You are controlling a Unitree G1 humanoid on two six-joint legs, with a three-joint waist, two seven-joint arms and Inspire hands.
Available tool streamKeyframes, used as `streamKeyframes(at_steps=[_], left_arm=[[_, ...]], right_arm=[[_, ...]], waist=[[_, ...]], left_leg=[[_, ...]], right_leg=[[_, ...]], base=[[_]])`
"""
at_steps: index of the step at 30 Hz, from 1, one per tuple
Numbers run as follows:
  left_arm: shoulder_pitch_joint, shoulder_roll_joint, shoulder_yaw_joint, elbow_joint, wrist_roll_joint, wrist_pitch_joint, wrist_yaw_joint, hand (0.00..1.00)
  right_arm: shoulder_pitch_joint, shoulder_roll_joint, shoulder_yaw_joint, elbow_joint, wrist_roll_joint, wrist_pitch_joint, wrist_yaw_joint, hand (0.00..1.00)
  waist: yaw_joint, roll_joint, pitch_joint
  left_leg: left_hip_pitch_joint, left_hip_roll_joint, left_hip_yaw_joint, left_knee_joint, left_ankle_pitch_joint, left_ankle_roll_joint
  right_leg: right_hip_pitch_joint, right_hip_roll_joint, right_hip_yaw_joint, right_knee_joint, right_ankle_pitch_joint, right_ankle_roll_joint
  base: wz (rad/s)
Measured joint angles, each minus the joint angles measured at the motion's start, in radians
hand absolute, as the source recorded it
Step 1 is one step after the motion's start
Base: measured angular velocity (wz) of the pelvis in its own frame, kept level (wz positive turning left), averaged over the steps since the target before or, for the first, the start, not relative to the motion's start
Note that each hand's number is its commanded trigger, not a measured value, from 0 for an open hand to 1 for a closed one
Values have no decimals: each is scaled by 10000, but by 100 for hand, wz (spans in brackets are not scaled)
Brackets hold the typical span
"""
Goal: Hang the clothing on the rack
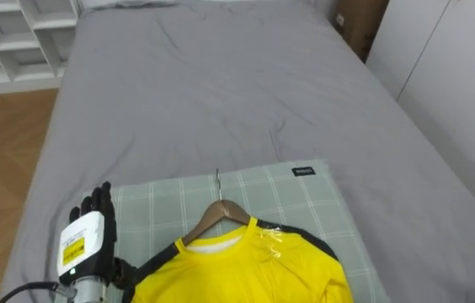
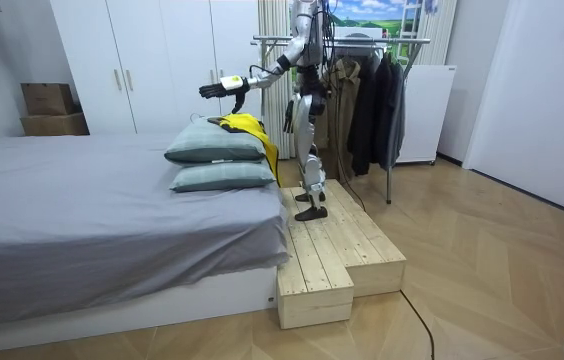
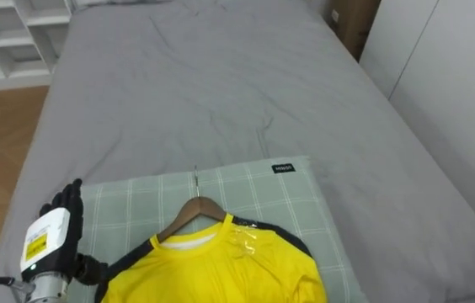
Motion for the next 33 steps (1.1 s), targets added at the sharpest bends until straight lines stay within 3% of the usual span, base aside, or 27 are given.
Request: streamKeyframes(at_steps=[10,26,33], left_arm=[[-332,-281,-1224,212,7,12,-205,0],[-867,-313,-1360,709,-17,-25,-465,0],[-938,-428,-1945,756,-418,26,-783,0]], right_arm=[[-520,110,896,61,-20,-3,41,0],[-736,209,1121,79,-239,13,120,0],[-970,221,1169,141,-194,174,32,0]], waist=[[-151,-120,88],[-503,-181,122],[-557,-174,119]], left_leg=[[16,-36,2,-158,59,17],[-264,-29,42,-150,121,20],[-303,-18,69,-133,124,22]], right_leg=[[-29,-27,-38,-23,0,0],[-385,-42,-53,110,1,1],[-465,-47,-39,157,1,1]], base=[[1],[0],[-1]])
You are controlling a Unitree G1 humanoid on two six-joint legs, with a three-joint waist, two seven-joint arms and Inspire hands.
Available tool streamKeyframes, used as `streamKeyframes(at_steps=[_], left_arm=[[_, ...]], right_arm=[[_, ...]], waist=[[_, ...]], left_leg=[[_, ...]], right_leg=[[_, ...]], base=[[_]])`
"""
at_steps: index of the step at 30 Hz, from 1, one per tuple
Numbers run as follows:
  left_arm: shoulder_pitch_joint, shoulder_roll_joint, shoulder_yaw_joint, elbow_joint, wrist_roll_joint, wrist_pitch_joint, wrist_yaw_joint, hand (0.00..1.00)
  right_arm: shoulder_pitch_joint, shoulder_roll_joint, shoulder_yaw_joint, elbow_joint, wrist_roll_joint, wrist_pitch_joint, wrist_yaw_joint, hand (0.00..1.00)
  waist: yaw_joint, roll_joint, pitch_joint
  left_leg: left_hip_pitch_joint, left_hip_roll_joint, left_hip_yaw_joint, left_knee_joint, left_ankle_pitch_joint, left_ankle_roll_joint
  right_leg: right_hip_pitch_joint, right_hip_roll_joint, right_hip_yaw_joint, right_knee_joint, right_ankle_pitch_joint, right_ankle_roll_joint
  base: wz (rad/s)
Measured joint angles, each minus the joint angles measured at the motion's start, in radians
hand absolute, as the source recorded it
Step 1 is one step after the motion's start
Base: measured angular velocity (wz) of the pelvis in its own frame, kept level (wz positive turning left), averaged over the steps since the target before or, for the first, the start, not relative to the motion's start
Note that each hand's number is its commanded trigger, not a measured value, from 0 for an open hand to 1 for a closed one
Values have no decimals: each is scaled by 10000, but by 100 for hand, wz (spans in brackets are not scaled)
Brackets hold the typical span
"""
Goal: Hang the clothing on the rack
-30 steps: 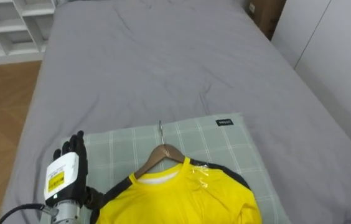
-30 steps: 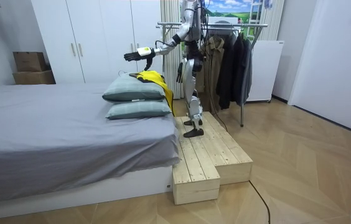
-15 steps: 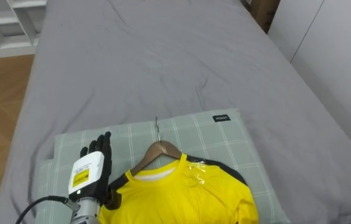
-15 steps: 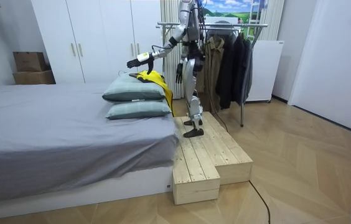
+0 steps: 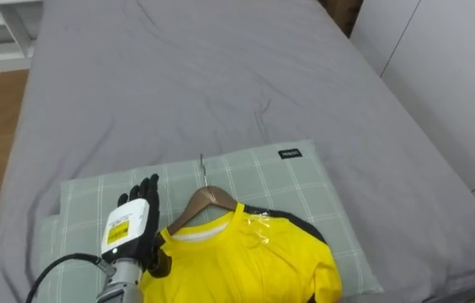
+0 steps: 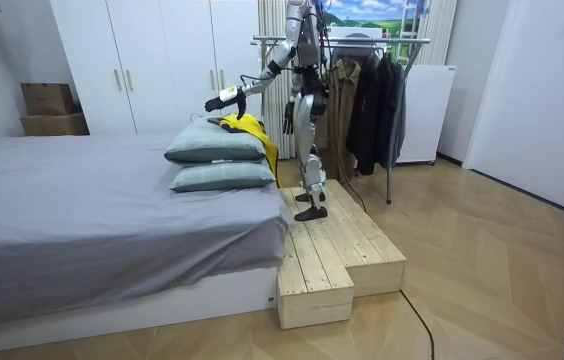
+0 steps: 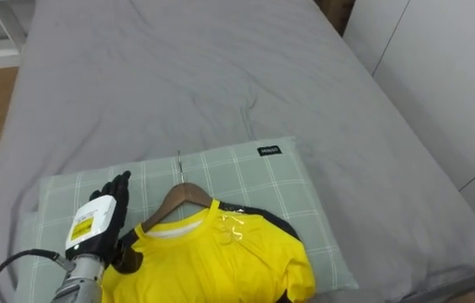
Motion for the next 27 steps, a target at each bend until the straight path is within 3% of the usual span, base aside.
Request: streamKeyframes(at_steps=[12,20,27], left_arm=[[-90,-397,-359,667,-167,44,-558,0],[-308,-401,-357,1646,-165,56,-793,0],[-600,-418,-367,2028,-165,59,-943,0]], right_arm=[[-202,17,387,139,104,40,0,0],[-346,26,381,211,209,41,-47,0],[-532,34,384,220,210,56,-221,0]], waist=[[-63,186,74],[-107,211,80],[-115,213,148]], left_leg=[[-45,49,18,129,0,0],[-303,40,-1,122,66,48],[-704,37,26,145,178,83]], right_leg=[[-77,24,46,167,-1,-1],[-453,20,127,407,-1,-1],[-900,8,97,606,0,-2]], base=[[-1],[0],[3]])
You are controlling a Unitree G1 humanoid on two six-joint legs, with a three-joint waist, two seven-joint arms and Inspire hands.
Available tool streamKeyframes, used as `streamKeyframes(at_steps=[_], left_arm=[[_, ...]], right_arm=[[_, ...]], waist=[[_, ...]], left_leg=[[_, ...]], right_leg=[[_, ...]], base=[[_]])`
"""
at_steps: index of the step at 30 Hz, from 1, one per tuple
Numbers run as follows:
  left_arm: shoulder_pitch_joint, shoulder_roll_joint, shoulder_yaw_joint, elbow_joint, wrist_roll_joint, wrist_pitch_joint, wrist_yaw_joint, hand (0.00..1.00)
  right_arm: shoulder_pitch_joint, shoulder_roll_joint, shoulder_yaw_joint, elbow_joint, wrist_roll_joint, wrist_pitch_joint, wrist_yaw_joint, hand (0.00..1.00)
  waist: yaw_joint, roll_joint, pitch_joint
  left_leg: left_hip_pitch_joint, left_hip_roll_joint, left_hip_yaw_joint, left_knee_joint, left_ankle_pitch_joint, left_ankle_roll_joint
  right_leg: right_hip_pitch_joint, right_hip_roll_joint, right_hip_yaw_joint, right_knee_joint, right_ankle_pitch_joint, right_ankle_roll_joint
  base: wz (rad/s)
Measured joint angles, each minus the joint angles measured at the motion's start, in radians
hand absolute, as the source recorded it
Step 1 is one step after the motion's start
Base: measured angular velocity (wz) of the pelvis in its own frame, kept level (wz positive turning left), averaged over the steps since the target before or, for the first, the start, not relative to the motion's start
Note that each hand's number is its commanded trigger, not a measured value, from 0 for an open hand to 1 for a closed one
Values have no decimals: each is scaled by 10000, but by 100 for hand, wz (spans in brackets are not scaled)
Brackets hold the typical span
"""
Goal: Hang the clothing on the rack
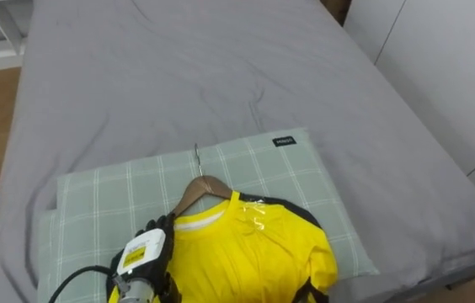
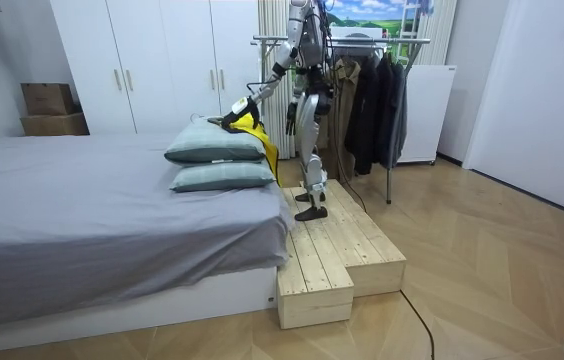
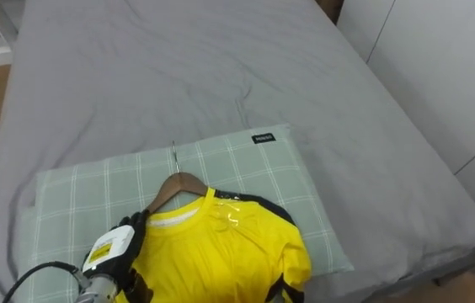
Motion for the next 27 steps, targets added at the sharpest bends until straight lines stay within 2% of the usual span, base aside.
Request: streamKeyframes(at_steps=[6,10,14,19,23,27], left_arm=[[-419,-6,6,605,2,-2,12,0],[-445,158,38,798,-22,-14,39,0],[-482,178,256,986,-337,-80,72,0],[-507,335,640,1034,-505,-205,83,0],[-522,413,662,1034,-862,-361,130,0],[-562,536,667,1043,-1223,-448,193,0]], right_arm=[[3,1,-1,-7,-18,-2,-88,0],[15,-3,-15,-13,4,-9,-91,0],[66,17,-20,1,331,-5,-89,0],[98,49,-24,-16,451,-18,-89,0],[89,50,-27,-18,472,-34,-90,0],[99,49,-13,-27,460,-104,-91,0]], waist=[[6,2,22],[62,-27,37],[37,-51,47],[35,-143,55],[31,-187,52],[39,-337,36]], left_leg=[[-119,7,20,-27,17,-5],[-148,23,148,-47,39,-9],[-136,42,244,-46,38,-9],[-227,131,267,-62,36,-13],[-343,109,268,-16,37,-14],[-368,105,273,-11,38,-14]], right_leg=[[-181,-3,0,66,0,0],[-305,-4,122,99,0,0],[-339,-4,179,103,0,0],[-461,23,174,141,0,-1],[-599,26,167,248,1,-2],[-662,28,168,295,1,-2]], base=[[0],[-9],[-8],[0],[0],[0]])
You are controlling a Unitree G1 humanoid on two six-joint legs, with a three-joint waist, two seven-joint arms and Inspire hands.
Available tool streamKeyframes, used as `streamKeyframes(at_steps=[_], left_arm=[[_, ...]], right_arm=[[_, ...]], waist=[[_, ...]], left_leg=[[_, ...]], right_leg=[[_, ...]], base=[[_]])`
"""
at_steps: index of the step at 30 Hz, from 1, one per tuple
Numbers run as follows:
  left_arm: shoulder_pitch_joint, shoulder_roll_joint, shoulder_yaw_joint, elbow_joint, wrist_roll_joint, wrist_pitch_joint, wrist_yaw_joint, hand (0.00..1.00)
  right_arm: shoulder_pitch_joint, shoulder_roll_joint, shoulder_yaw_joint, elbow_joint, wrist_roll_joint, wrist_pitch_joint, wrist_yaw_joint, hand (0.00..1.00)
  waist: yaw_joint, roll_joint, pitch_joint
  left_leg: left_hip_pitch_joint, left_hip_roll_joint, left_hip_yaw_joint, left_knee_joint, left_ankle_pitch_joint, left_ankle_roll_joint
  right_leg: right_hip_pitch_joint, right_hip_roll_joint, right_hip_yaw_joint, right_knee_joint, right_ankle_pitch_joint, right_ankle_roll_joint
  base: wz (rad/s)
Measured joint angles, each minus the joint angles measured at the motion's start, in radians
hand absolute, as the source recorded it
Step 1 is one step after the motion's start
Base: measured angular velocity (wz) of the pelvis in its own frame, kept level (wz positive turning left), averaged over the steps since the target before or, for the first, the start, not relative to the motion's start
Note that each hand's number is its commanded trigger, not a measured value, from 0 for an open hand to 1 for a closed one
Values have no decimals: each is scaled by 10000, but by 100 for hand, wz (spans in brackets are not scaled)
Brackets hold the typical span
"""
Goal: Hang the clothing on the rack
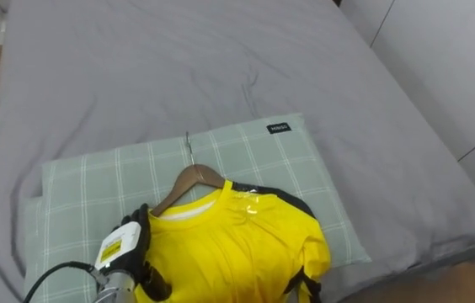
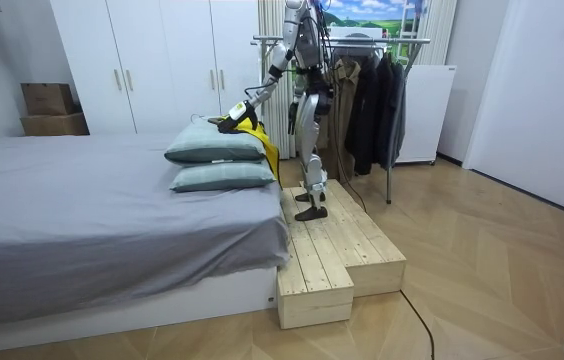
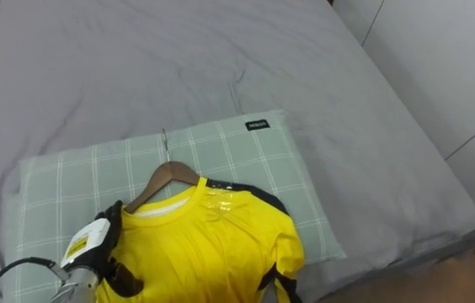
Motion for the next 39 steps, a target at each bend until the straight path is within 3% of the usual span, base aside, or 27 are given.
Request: streamKeyframes(at_steps=[4,14,23,30,39], left_arm=[[-31,20,64,-1,-57,-10,43,0],[-128,59,169,10,-95,-7,-28,0],[-643,184,161,8,-151,-2,-200,0],[-754,422,89,9,-171,1,-368,0],[-1377,807,-94,80,-158,167,-1168,0]], right_arm=[[-3,22,220,-5,28,-10,-26,0],[-23,54,350,-1,51,-51,-119,0],[-97,80,350,-14,205,-140,-134,0],[-244,94,361,-12,205,-145,-117,0],[-240,-4,354,-342,102,-256,-110,0]], waist=[[28,-159,-38],[-3,-210,-32],[-118,-226,-12],[-345,-174,48],[-380,-56,221]], left_leg=[[-28,2,-11,28,2,-4],[-153,49,2,291,4,-2],[-728,203,-30,533,20,30],[-867,238,-39,539,42,2],[-996,358,182,567,72,-3]], right_leg=[[-11,13,8,3,0,-1],[-48,8,21,93,5,-8],[-563,76,12,327,68,-104],[-698,137,15,336,101,-156],[-919,160,44,306,175,-216]], base=[[0],[0],[0],[0],[-5]])
